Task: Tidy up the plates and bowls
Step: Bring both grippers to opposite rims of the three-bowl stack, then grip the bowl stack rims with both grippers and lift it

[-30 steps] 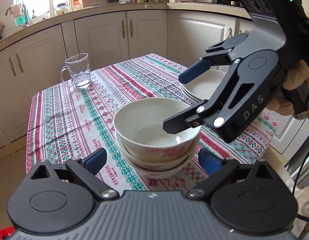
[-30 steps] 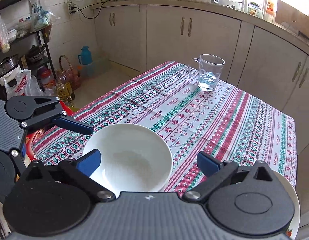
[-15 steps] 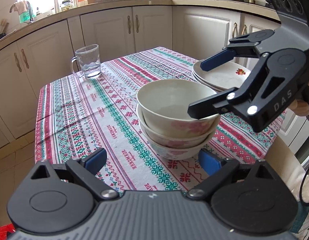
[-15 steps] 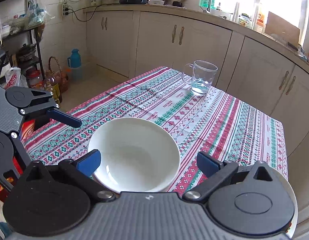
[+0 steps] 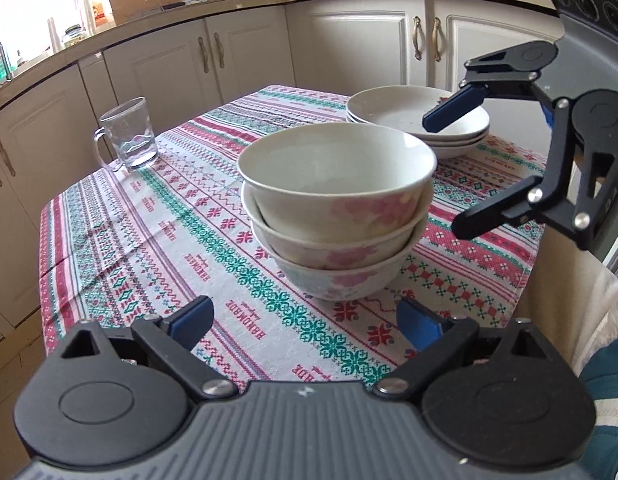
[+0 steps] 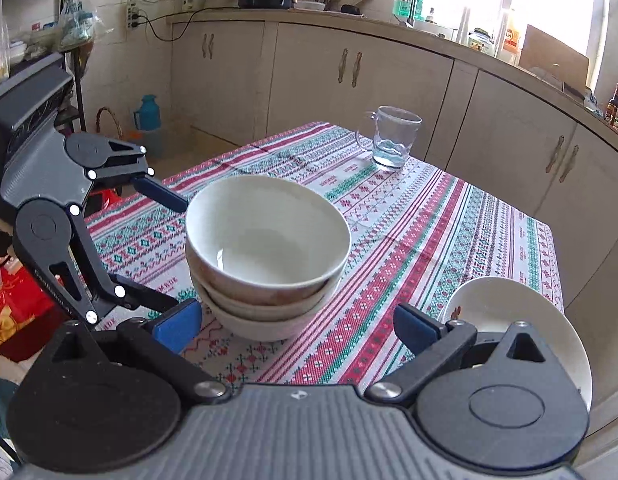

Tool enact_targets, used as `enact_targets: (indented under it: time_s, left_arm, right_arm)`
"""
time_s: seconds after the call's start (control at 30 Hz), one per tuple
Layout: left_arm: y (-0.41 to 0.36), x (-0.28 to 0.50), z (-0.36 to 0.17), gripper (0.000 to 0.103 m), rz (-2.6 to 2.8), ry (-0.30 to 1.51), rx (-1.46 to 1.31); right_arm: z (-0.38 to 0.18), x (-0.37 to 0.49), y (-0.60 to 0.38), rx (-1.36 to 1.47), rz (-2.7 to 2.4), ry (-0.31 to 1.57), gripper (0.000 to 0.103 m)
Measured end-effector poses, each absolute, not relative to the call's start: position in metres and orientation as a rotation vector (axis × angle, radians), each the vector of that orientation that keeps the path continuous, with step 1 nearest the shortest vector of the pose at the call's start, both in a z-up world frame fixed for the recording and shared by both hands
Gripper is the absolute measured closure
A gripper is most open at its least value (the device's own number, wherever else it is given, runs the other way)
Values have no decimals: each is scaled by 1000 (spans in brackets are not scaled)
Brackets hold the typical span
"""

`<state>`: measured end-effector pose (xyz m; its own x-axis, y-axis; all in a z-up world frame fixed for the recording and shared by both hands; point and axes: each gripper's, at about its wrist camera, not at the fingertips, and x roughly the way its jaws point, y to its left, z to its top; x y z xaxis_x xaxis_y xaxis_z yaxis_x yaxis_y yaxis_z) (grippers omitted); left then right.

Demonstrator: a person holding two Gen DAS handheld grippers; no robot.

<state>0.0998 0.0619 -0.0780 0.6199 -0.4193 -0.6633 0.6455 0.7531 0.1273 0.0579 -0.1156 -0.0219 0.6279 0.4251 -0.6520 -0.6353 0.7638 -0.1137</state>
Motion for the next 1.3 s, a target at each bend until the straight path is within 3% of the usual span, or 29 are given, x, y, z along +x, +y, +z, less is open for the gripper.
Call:
enact_targets:
  time_s: [0.43, 0.73, 0.93, 1.1, 1.3]
  left_arm:
    - [58, 133, -83, 8, -824, 669, 440]
    - [59, 154, -85, 20, -1000, 703, 472]
    - [62, 165, -83, 21, -1092, 723, 454]
    - [62, 173, -81, 21, -1135, 735, 460]
    - [61, 177, -79, 22, -1164, 743, 475]
  right_arm:
    - [-45, 94, -106, -414, 768, 714, 0]
    - [-51, 108, -96, -509, 904, 751, 1]
    - [-45, 114, -98, -499, 976, 754, 3]
    - [-44, 121, -96, -518, 1018, 763, 10]
    - [-44, 128, -95, -521, 1056, 775, 12]
